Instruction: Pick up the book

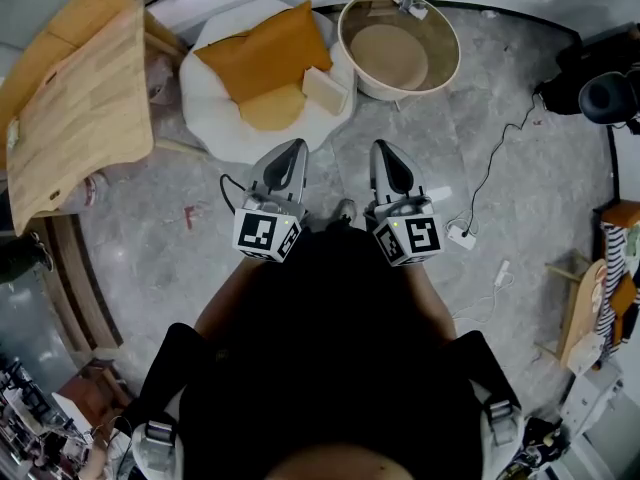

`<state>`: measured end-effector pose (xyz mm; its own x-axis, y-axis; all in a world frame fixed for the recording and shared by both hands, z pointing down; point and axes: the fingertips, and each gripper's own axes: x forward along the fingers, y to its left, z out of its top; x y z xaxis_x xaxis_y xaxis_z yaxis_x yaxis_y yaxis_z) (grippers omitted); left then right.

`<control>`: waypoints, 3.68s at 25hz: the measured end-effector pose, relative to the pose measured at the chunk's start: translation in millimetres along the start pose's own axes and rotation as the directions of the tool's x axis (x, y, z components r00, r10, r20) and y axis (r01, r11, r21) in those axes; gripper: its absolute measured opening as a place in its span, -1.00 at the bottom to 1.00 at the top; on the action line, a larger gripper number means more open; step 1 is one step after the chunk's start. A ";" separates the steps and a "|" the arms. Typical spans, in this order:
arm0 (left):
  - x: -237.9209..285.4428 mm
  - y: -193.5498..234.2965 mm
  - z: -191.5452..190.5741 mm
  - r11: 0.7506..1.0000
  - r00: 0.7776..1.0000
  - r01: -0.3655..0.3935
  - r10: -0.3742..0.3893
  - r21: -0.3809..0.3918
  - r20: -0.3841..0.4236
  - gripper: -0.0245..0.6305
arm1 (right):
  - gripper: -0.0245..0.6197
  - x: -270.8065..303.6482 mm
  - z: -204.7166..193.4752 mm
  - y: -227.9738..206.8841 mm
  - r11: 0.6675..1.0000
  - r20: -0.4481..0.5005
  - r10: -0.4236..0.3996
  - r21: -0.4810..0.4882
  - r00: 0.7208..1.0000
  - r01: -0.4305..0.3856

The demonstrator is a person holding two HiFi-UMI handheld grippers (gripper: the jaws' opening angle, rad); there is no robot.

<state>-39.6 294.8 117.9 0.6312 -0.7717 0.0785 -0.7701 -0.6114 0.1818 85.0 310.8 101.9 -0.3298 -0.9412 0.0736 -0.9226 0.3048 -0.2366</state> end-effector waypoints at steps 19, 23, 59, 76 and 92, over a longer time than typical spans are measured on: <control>6.2 -33.0 -17.3 0.986 0.986 -0.165 0.165 -0.005 -0.026 -0.90 | -0.91 -26.7 -9.7 -50.9 0.994 -0.039 0.101 0.037 0.994 -0.100; 4.9 -33.4 -24.6 0.981 0.980 -0.196 0.195 0.001 -0.043 -0.90 | -0.91 -21.0 -16.5 -61.8 0.993 -0.054 0.115 0.026 0.992 -0.114; 135.7 144.7 -5.9 1.000 0.999 0.001 -0.002 -0.028 -0.053 -0.90 | -0.91 175.3 -15.9 -61.1 0.997 -0.038 -0.075 -0.016 0.996 0.074; 214.1 143.3 -24.4 0.996 0.993 -0.059 0.052 -0.062 -0.110 -0.90 | -0.91 232.1 -47.4 -130.2 0.997 -0.130 -0.030 0.060 0.991 0.038; 276.2 164.9 -119.5 0.980 0.970 -0.120 0.082 -0.157 -0.229 -0.90 | -0.91 294.9 -148.7 -194.8 0.993 -0.266 -0.014 0.107 0.964 0.044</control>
<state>18.7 1.8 286.7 0.5701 -0.7585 0.3157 -0.8162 -0.4793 0.3225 137.7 -4.4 313.7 -0.3581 -0.8726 0.3322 -0.9095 0.2455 -0.3355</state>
